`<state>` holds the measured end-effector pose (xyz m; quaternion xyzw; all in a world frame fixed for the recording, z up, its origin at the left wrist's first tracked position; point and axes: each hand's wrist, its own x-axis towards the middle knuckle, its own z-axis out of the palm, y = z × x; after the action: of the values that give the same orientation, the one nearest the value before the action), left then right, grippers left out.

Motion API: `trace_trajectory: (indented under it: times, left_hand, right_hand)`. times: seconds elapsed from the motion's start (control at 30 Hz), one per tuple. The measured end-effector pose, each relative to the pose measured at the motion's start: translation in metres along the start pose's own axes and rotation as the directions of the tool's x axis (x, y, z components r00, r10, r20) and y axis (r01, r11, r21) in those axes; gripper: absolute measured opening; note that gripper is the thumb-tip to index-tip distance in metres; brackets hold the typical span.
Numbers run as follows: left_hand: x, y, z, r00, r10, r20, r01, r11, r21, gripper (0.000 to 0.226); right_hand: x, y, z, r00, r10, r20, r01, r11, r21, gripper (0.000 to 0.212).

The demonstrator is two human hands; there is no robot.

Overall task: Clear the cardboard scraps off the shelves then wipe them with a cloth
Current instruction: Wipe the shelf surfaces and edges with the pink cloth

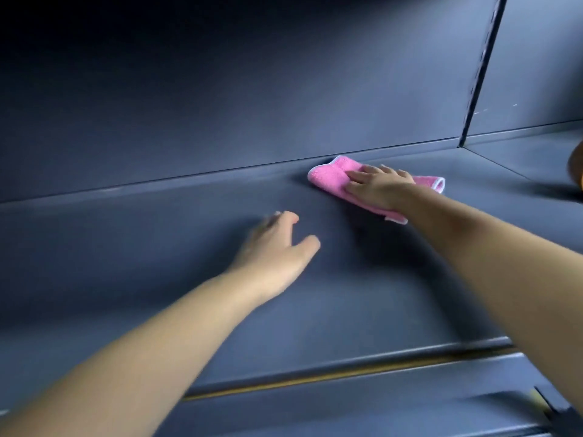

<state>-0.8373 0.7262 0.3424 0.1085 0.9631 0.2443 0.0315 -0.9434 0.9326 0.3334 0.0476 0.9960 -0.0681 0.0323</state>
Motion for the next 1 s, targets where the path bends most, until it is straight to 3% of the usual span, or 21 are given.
trace_trajectory:
  times: [0.03, 0.1, 0.2, 0.3, 0.37, 0.47, 0.53, 0.6, 0.7, 0.8, 0.87, 1.0]
  left_hand:
    - [0.002, -0.012, -0.004, 0.998, 0.018, -0.052, -0.010, 0.989, 0.150, 0.055]
    - [0.006, -0.034, -0.010, 0.994, -0.018, -0.108, 0.055, 0.936, 0.347, 0.057]
    - [0.013, -0.047, -0.013, 0.946, -0.244, -0.213, 0.288, 0.934, 0.211, 0.056]
    - [0.016, -0.046, -0.010, 0.909, -0.308, -0.281, 0.337, 0.939, 0.062, 0.060]
    - [0.014, -0.046, -0.009, 0.899, -0.322, -0.296, 0.342, 0.940, 0.015, 0.061]
    - [0.012, -0.048, -0.008, 0.904, -0.300, -0.306, 0.319, 0.948, 0.015, 0.062]
    - [0.011, -0.049, -0.007, 0.908, -0.287, -0.305, 0.298, 0.955, -0.013, 0.063]
    - [0.012, -0.049, -0.008, 0.911, -0.281, -0.301, 0.276, 0.959, -0.059, 0.063]
    - [0.015, -0.052, -0.011, 0.903, -0.305, -0.303, 0.270, 0.951, -0.152, 0.062]
    - [0.010, -0.054, -0.017, 0.919, -0.295, -0.263, 0.215, 0.931, -0.294, 0.058]
    - [0.002, -0.062, -0.025, 0.919, -0.289, -0.267, 0.199, 0.926, -0.320, 0.056]
    - [-0.017, -0.098, -0.048, 0.888, -0.293, -0.355, 0.307, 0.951, -0.016, 0.059]
  right_hand:
    - [-0.001, -0.005, -0.001, 1.000, 0.020, 0.006, -0.020, 1.000, -0.008, 0.054]
    - [-0.013, -0.036, 0.003, 0.996, -0.085, -0.016, 0.085, 0.996, -0.011, 0.055]
    - [-0.055, -0.085, 0.021, 0.931, -0.361, -0.058, 0.362, 0.932, 0.001, 0.056]
    - [-0.094, -0.076, 0.032, 0.850, -0.526, -0.041, 0.527, 0.850, 0.019, 0.056]
    - [-0.096, -0.047, 0.024, 0.875, -0.484, -0.009, 0.484, 0.874, 0.036, 0.055]
    - [-0.081, -0.016, 0.006, 0.974, -0.225, 0.004, 0.225, 0.974, 0.009, 0.053]
    - [-0.078, -0.029, 0.007, 0.988, -0.155, -0.017, 0.155, 0.988, 0.013, 0.054]
    - [-0.092, -0.060, 0.018, 0.969, -0.248, -0.019, 0.249, 0.968, 0.023, 0.057]
    - [-0.133, -0.095, 0.035, 0.869, -0.494, -0.033, 0.494, 0.869, 0.017, 0.059]
    - [-0.157, -0.076, 0.034, 0.799, -0.602, -0.004, 0.602, 0.799, 0.005, 0.057]
    - [-0.154, -0.051, 0.028, 0.830, -0.558, 0.018, 0.558, 0.830, -0.007, 0.057]
    - [-0.131, -0.044, 0.014, 0.957, -0.288, 0.009, 0.288, 0.957, -0.020, 0.054]
